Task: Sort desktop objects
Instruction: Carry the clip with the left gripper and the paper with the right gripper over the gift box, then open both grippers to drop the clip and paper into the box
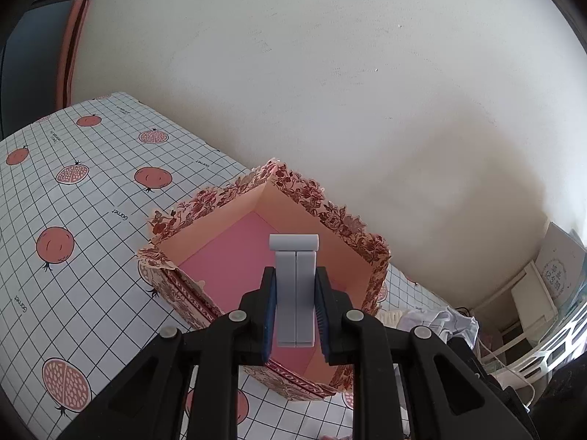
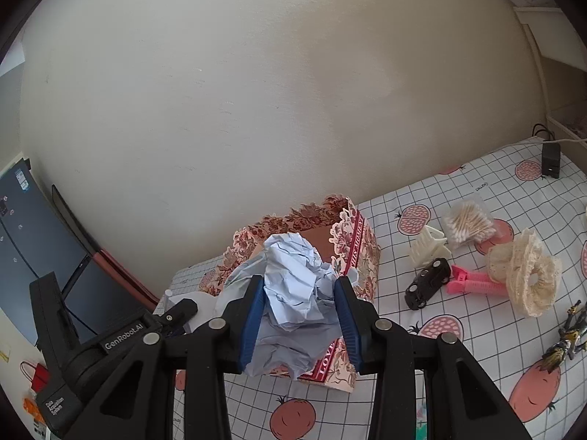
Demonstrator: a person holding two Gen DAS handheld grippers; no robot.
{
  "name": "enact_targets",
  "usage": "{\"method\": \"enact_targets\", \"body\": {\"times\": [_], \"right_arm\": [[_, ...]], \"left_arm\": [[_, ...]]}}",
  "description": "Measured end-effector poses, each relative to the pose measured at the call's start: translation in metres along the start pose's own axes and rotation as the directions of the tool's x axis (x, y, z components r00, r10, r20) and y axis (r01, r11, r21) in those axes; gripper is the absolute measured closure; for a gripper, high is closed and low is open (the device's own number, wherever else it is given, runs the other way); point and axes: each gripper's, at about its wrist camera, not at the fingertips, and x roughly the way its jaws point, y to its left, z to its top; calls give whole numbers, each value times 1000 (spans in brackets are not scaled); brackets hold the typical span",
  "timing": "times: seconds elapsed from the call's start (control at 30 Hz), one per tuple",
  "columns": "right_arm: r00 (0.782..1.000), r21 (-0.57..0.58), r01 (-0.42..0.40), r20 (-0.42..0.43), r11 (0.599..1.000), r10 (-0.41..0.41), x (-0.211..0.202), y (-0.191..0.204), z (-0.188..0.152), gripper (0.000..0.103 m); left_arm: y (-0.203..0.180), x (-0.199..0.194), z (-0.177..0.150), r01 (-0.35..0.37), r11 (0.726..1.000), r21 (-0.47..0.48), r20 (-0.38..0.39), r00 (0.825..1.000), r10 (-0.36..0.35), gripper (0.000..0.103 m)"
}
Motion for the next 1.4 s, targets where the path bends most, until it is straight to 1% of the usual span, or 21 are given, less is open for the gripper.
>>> {"method": "enact_targets", "body": {"times": [0.1,0.63,0.87,1.0,1.1,1.27,1.4], "right_arm": [[1000,-11,-11,9,1000,11,6,8,-2,61],[999,-57,-4,-32,998,3,39,36,-17,61],[998,-55,10,-60,998,-13,51,36,-23,60],[998,-59,22,-62,998,-26,55,36,-26,57],[997,-56,32,-73,998,-36,58,36,-28,57],[996,-61,41,-82,997,-45,61,36,-29,56],[995,-56,46,-85,997,-50,61,35,-29,55]], "left_arm": [[6,3,1,-1,1000,-3,-1,1000,1,83],[38,14,2,-4,998,-62,-26,1000,2,83],[45,19,2,6,997,-81,-37,999,-9,83],[46,20,1,10,996,-84,-42,999,-14,83],[46,21,1,12,996,-89,-45,999,-16,83],[47,25,0,24,995,-94,-71,997,-31,83],[45,26,-1,17,996,-84,-74,997,-24,83]]}}
